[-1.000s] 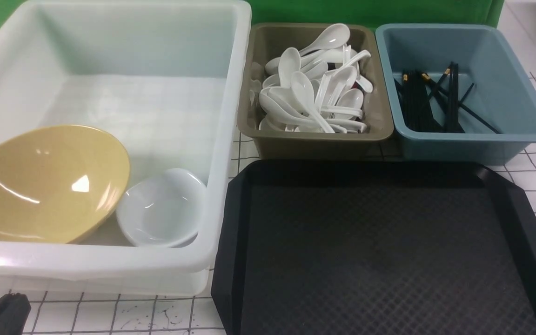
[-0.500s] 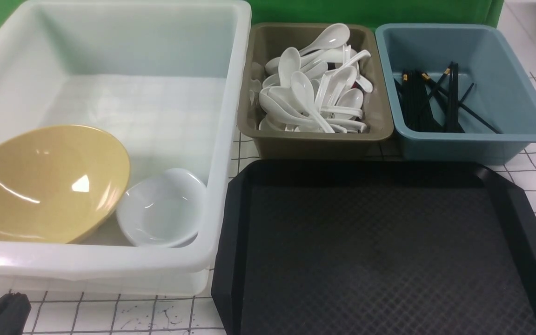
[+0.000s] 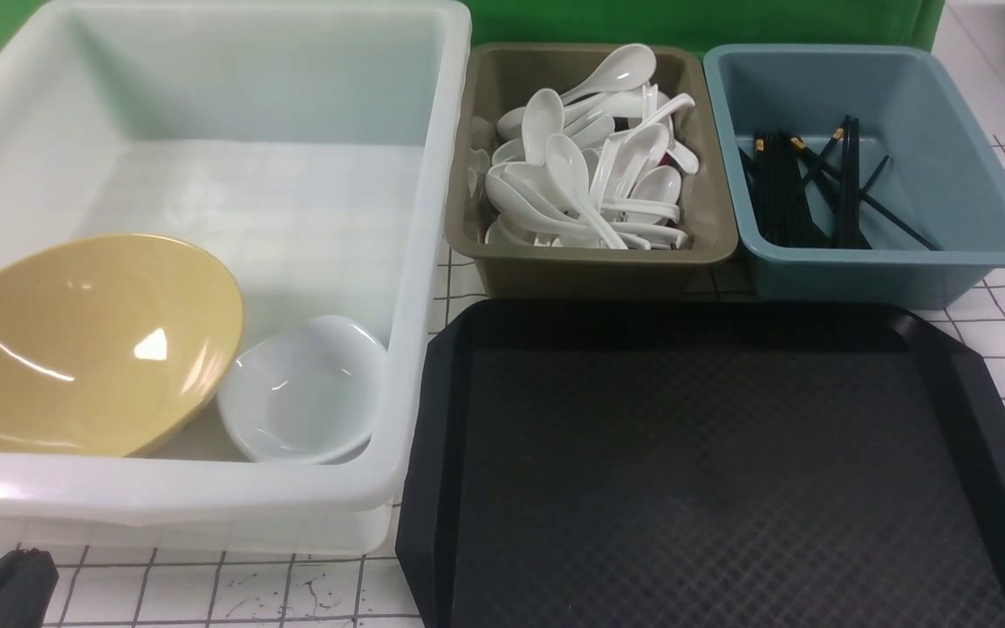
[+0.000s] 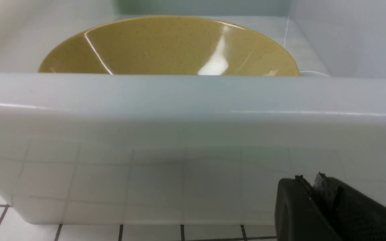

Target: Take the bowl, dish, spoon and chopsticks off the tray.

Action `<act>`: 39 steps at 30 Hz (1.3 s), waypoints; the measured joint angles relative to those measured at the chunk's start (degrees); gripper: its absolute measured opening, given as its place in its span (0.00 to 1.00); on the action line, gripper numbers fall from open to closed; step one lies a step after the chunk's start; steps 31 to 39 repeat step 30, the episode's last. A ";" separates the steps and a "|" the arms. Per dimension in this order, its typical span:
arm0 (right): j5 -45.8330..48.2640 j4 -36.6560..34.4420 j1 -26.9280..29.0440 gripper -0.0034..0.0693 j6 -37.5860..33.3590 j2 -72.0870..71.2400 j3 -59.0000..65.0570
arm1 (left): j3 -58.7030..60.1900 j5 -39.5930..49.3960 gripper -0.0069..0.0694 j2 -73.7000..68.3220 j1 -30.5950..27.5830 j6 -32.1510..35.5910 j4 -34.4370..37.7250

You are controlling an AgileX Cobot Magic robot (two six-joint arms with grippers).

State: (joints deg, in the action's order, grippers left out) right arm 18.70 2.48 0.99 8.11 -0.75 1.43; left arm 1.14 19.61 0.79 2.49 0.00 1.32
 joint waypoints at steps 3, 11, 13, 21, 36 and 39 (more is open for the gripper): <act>0.00 0.00 0.00 0.20 0.00 0.00 0.00 | 0.00 0.00 0.14 0.00 0.00 0.00 0.00; 0.00 0.00 0.00 0.21 0.00 0.00 0.00 | 0.00 0.00 0.14 0.00 0.00 0.00 0.00; 0.00 0.00 0.00 0.22 0.00 0.00 0.00 | 0.00 0.00 0.14 0.00 0.00 0.00 0.00; 0.00 0.00 0.00 0.23 0.00 0.00 0.00 | 0.00 0.00 0.14 0.00 0.00 0.00 0.02; 0.00 0.00 0.00 0.24 0.00 0.00 0.00 | 0.00 0.00 0.14 0.00 0.00 0.00 0.07; 0.00 0.00 0.00 0.24 0.00 0.00 0.00 | 0.00 0.00 0.14 0.00 0.00 0.00 0.07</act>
